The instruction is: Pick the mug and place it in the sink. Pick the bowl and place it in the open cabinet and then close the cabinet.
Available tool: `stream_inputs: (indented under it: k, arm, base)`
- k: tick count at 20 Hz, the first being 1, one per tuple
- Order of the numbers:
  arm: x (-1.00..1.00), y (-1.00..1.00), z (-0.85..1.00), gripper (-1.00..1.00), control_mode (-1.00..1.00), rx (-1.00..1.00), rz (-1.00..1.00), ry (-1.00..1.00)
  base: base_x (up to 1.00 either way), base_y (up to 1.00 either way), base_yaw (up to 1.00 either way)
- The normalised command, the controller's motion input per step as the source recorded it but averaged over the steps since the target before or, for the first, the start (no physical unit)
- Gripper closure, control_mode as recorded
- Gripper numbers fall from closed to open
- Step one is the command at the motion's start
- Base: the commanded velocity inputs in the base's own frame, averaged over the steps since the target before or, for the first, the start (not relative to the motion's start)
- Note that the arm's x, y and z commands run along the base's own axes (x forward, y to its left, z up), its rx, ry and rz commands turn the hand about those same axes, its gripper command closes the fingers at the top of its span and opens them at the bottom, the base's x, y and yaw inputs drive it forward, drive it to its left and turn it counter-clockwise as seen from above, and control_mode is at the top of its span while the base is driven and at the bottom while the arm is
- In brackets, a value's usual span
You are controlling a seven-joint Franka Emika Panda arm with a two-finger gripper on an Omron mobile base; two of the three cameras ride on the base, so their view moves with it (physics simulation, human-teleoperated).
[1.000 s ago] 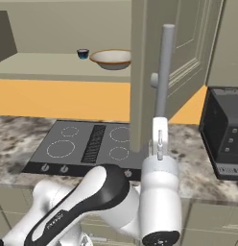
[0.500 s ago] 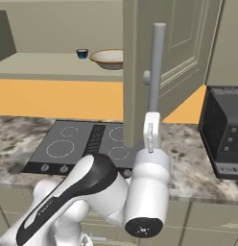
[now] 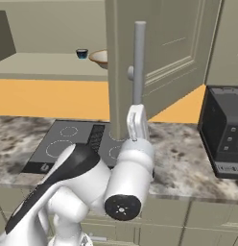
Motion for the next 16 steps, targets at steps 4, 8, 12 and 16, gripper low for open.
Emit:
stream_inputs:
  k: [4, 8, 12, 16]
  arm:
    - [1.00, 0.34, 0.00, -1.00, -1.00, -0.05, -0.02, 0.24]
    - [1.00, 0.21, 0.00, -1.00, -1.00, -0.01, -0.04, 0.34]
    - [0.99, 0.13, 0.00, -1.00, -1.00, 0.00, -0.04, 0.36]
    - [0.86, 0.05, 0.00, -1.00, -1.00, 0.00, -0.03, 0.38]
  base:
    - [0.00, 0.00, 0.00]
    - [0.00, 0.00, 0.00]
    - [0.00, 0.00, 0.00]
    - [0.00, 0.00, 0.00]
